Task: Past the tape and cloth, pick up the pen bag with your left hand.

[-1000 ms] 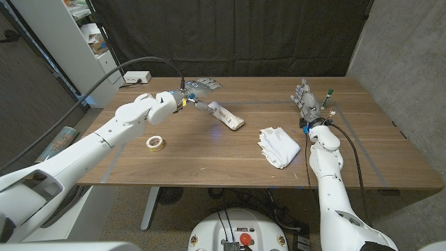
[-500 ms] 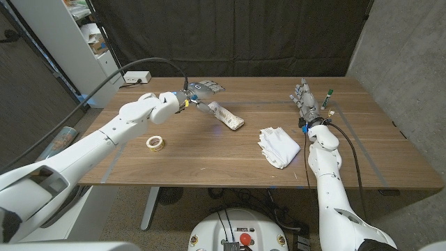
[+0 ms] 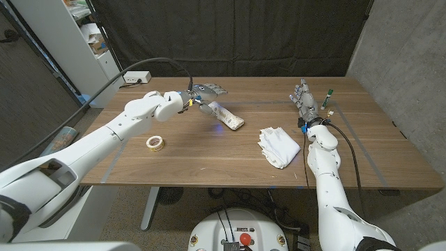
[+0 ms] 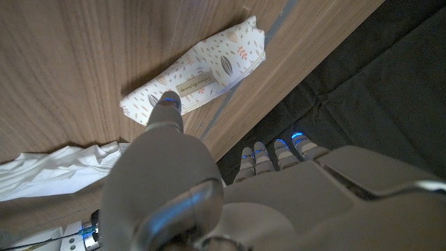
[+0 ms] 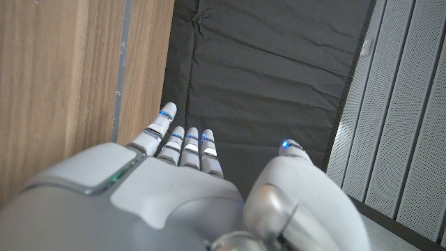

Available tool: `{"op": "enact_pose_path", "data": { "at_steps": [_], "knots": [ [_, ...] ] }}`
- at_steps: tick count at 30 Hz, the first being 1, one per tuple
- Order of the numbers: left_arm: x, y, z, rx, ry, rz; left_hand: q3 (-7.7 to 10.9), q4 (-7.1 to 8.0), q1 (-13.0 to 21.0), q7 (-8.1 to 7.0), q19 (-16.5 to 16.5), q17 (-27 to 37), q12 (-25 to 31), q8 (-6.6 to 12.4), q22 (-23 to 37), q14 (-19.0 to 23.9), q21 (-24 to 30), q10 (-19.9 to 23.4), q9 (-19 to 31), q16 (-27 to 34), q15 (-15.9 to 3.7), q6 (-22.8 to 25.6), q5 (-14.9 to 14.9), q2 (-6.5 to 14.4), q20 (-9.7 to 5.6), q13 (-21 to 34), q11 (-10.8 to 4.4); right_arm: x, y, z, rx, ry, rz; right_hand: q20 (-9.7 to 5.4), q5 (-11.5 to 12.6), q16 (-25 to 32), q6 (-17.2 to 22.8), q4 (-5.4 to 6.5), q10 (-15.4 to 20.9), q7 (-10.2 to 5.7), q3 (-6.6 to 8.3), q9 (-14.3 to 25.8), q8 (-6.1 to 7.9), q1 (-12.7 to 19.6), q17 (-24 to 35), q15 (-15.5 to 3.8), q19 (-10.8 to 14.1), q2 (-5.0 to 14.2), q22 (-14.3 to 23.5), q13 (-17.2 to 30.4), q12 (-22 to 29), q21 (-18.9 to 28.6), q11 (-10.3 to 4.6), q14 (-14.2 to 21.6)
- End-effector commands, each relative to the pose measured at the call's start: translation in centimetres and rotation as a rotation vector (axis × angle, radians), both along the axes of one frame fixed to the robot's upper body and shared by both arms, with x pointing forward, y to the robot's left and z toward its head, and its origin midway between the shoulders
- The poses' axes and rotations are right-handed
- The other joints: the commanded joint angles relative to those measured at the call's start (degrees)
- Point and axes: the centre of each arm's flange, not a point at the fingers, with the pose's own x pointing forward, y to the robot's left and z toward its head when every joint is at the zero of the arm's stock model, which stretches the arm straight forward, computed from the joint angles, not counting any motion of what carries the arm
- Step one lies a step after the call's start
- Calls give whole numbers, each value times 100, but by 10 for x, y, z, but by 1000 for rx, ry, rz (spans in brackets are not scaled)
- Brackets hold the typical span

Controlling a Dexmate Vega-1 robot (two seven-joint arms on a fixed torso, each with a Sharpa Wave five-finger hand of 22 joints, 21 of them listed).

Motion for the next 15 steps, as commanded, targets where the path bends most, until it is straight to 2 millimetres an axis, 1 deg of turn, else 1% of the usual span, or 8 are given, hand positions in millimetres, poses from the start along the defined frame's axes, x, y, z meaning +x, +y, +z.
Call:
{"op": "enact_pose_path", "data": {
  "at_steps": [1,8,15],
  "knots": [
    [9,-2,-3,15,35,7,-48,1,72,-36,16,17,-10,-2,18,7,-2,-19,7,-6,18,4,25,-6,-14,12,-9,2,0,1,-1,5,-6,25,42,14,36,4,46,-3,-17,1,12,12,19,13,57,82,16,-1,0,-12,-6,61],
    [11,-5,-8,32,47,5,-68,14,74,-51,16,17,-8,2,18,12,-4,-3,7,-7,13,31,31,-6,-25,12,-11,3,-1,2,1,3,-6,29,45,9,37,2,54,2,-23,1,12,12,17,11,65,86,17,0,2,-33,-3,54],
    [12,-10,-13,30,60,-4,-82,23,84,-47,18,17,-8,1,19,17,-4,8,8,-8,14,43,39,0,-20,13,-3,1,-2,-3,5,4,-7,30,47,12,41,0,59,-3,-27,1,13,11,16,11,72,88,17,0,3,-47,3,63]
  ]
}}
